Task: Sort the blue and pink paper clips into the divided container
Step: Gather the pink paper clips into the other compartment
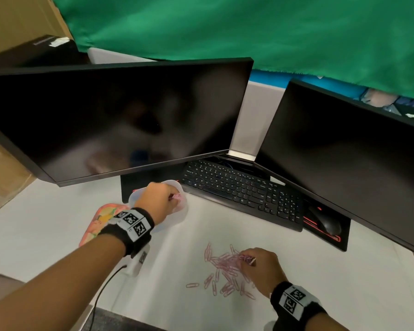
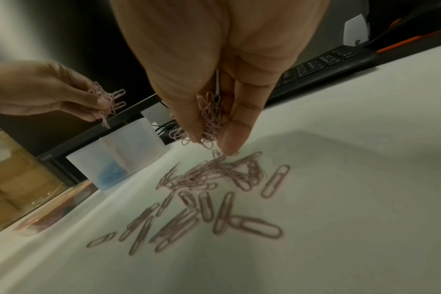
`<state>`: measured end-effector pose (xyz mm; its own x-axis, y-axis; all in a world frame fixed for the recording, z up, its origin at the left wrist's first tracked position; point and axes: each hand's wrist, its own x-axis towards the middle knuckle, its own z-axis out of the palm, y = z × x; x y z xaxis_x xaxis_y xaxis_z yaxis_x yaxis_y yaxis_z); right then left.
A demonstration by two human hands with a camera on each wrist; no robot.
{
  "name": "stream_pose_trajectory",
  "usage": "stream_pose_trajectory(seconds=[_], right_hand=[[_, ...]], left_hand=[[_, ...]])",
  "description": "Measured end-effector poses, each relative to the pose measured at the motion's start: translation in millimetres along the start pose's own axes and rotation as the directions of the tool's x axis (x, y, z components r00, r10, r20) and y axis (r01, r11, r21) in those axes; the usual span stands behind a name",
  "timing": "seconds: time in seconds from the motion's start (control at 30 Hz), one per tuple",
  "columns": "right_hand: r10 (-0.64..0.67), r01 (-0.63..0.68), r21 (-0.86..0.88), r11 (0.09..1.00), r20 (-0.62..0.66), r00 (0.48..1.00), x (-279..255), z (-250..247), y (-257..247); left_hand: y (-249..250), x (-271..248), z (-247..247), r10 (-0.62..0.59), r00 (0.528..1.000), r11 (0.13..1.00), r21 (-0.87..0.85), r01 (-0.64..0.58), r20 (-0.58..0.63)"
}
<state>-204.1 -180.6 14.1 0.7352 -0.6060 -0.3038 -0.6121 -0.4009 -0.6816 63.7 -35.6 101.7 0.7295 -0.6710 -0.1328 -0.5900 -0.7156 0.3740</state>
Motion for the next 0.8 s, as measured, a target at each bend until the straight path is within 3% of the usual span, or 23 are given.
stream_pose_trajectory(seconds=[0.1,0.23,0.4,0.6,0.67,0.8], right_hand=[[-0.02,0.02,0.023,1.0,-0.014,1.0,1,-2,-11],[-0.09,0.091,0.061,0.994,-0.014,0.996,6,-5,-35],[-0.124,0.123,0.122,0.985,0.002,0.992,25,-10,-85],[-0.209,0.208,0.12,0.971,-0.006,0.978,70,-1,-151],[-0.234,0.234,0.088,0.968,-0.013,0.972,87,6,-169],[-0.223,0.222,0.026,0.975,0.004,0.975,117,26,-193]], left_hand=[[-3,17,0,-0.073,0.997,0.997,0.036,0.072,0.034],[0,26,6,-0.088,0.987,0.993,0.092,0.076,0.135],[3,29,9,-0.128,0.977,0.992,0.04,0.123,0.169],[-20,-9,1,-0.136,0.986,0.964,-0.241,0.109,-0.1],[-27,-26,4,-0.101,0.988,0.955,-0.291,0.064,-0.117],[-44,-54,21,-0.061,0.998,0.947,-0.316,0.05,-0.025]])
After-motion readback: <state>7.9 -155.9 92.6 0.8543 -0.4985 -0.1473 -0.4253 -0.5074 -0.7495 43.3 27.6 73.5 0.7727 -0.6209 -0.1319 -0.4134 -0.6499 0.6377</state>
